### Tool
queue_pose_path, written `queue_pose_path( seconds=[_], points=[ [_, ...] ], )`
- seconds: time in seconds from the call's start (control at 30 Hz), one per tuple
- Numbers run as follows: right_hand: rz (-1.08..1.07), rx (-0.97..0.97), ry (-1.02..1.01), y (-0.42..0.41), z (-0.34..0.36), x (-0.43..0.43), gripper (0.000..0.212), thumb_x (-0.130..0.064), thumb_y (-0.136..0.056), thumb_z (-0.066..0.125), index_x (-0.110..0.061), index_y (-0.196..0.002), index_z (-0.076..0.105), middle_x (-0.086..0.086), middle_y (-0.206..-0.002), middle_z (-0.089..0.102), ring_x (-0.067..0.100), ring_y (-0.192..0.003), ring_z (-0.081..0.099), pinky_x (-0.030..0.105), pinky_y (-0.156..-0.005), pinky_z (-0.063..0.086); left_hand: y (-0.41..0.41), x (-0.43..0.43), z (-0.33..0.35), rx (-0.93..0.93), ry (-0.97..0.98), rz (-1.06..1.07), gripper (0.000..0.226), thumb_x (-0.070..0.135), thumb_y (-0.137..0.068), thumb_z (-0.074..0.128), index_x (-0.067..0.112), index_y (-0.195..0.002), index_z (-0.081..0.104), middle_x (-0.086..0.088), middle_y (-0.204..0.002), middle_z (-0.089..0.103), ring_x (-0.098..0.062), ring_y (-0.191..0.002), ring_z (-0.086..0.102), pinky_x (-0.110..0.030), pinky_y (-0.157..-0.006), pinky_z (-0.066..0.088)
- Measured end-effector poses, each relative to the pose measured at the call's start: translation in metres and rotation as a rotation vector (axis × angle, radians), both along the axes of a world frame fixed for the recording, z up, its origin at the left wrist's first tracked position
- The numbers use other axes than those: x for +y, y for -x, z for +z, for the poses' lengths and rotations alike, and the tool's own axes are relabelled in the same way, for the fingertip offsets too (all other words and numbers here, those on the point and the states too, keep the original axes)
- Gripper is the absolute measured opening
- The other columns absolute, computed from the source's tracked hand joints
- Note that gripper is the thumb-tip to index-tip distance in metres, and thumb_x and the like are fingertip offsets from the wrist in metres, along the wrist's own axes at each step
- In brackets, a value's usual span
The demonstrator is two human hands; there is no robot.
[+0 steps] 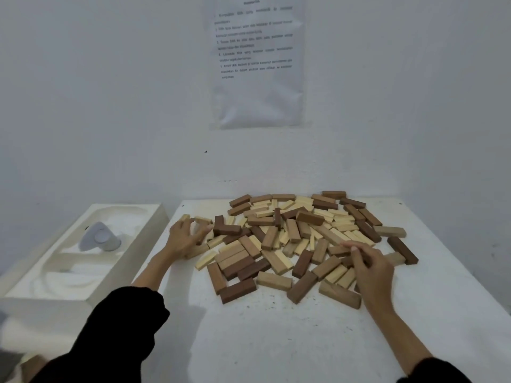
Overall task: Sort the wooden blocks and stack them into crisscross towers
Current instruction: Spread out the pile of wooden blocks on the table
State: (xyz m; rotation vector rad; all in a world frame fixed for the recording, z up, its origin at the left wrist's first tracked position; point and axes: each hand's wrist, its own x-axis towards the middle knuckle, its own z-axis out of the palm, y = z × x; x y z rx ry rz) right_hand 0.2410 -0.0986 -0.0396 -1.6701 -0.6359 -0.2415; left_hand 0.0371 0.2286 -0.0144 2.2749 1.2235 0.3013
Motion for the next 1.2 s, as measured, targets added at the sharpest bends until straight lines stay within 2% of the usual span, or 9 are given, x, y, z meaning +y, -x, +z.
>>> queue_pose_path(
  seconds=[0.2,0.33,0.53,0.6,0.7,0.8,0.93,1.1,1.2],
  points=[
    [0.061,-0.002,0.092,-0.005,-0.010,0.002,0.028,0.001,-0.088,0.057,-0.024,-0.084,0.071,0.000,-0.077,0.069,0.019,-0.081,0.062,0.011,-0.066,0.043,-0.012,0.001,0.002,-0.081,-0.103,0.104,0.124,0.091,-0.038,0.032,0.030,-0.146,0.027,-0.009,-0.153,0.014,-0.030,-0.142,0.008,-0.052,-0.113,0.014],
    [0.095,-0.054,0.127,-0.004,-0.010,0.003,0.041,0.001,-0.086,0.057,-0.039,-0.081,0.064,-0.014,-0.070,0.066,0.013,-0.074,0.061,0.012,-0.063,0.044,-0.020,0.004,-0.002,0.104,-0.011,0.058,0.132,0.094,-0.031,0.025,0.036,-0.149,0.015,-0.010,-0.159,0.004,-0.031,-0.145,0.000,-0.055,-0.114,0.002],
    [0.088,-0.113,0.182,-0.008,-0.013,0.004,0.033,0.003,-0.085,0.059,-0.028,-0.085,0.070,-0.012,-0.074,0.067,0.014,-0.073,0.060,0.014,-0.062,0.043,-0.033,-0.002,0.000,0.099,-0.036,-0.070,0.140,0.092,-0.028,0.039,0.024,-0.149,0.019,-0.002,-0.158,-0.012,-0.030,-0.146,0.004,-0.055,-0.115,0.005],
    [0.084,-0.127,0.191,-0.008,-0.013,0.004,0.029,0.003,-0.084,0.060,-0.023,-0.086,0.072,-0.009,-0.077,0.068,0.012,-0.074,0.060,0.011,-0.063,0.042,-0.034,-0.004,-0.005,0.029,-0.119,-0.155,0.132,0.091,-0.033,0.044,0.031,-0.148,0.021,0.001,-0.158,-0.012,-0.031,-0.144,0.009,-0.054,-0.115,0.013],
    [0.069,-0.138,0.212,-0.009,-0.014,0.004,0.027,0.004,-0.083,0.061,-0.020,-0.086,0.073,-0.008,-0.079,0.068,0.009,-0.075,0.058,0.007,-0.064,0.040,-0.034,-0.007,-0.011,0.094,-0.242,-0.225,0.118,0.097,-0.037,0.033,0.041,-0.141,0.033,0.004,-0.154,0.018,-0.031,-0.138,0.021,-0.051,-0.110,0.019],
    [0.066,-0.159,0.223,-0.010,-0.015,0.004,0.025,0.003,-0.083,0.061,-0.019,-0.086,0.073,-0.007,-0.082,0.070,0.009,-0.076,0.058,0.006,-0.065,0.040,-0.036,-0.006,-0.012,0.118,-0.295,-0.194,0.103,0.092,-0.040,0.032,0.032,-0.121,0.050,0.004,-0.130,0.041,-0.029,-0.125,0.033,-0.045,-0.099,0.028],
    [0.057,-0.154,0.226,-0.009,-0.015,0.004,0.025,0.004,-0.083,0.061,-0.017,-0.085,0.074,-0.008,-0.082,0.069,0.007,-0.076,0.057,0.005,-0.065,0.039,-0.034,-0.002,-0.020,0.004,-0.349,-0.200,0.087,0.096,-0.044,0.031,0.026,-0.092,0.050,0.012,-0.102,0.046,-0.022,-0.106,0.042,-0.036,-0.082,0.030],
    [0.055,-0.132,0.241,-0.010,-0.015,0.005,0.025,0.003,-0.083,0.061,-0.019,-0.085,0.073,-0.008,-0.080,0.068,0.011,-0.076,0.057,0.006,-0.064,0.040,-0.031,-0.005,-0.022,-0.071,-0.455,-0.113,0.074,0.087,-0.057,0.037,0.019,-0.085,0.047,0.006,-0.091,0.044,-0.019,-0.092,0.037,-0.036,-0.074,0.035],
    [0.053,-0.135,0.240,-0.010,-0.015,0.005,0.024,0.002,-0.083,0.061,-0.019,-0.086,0.074,-0.008,-0.079,0.068,0.011,-0.076,0.057,0.007,-0.064,0.041,-0.029,-0.004,-0.021,-0.152,-0.447,-0.039,0.053,0.066,-0.076,0.058,0.016,-0.090,0.054,-0.001,-0.095,0.042,-0.025,-0.094,0.042,-0.037,-0.073,0.039]
  ],
)
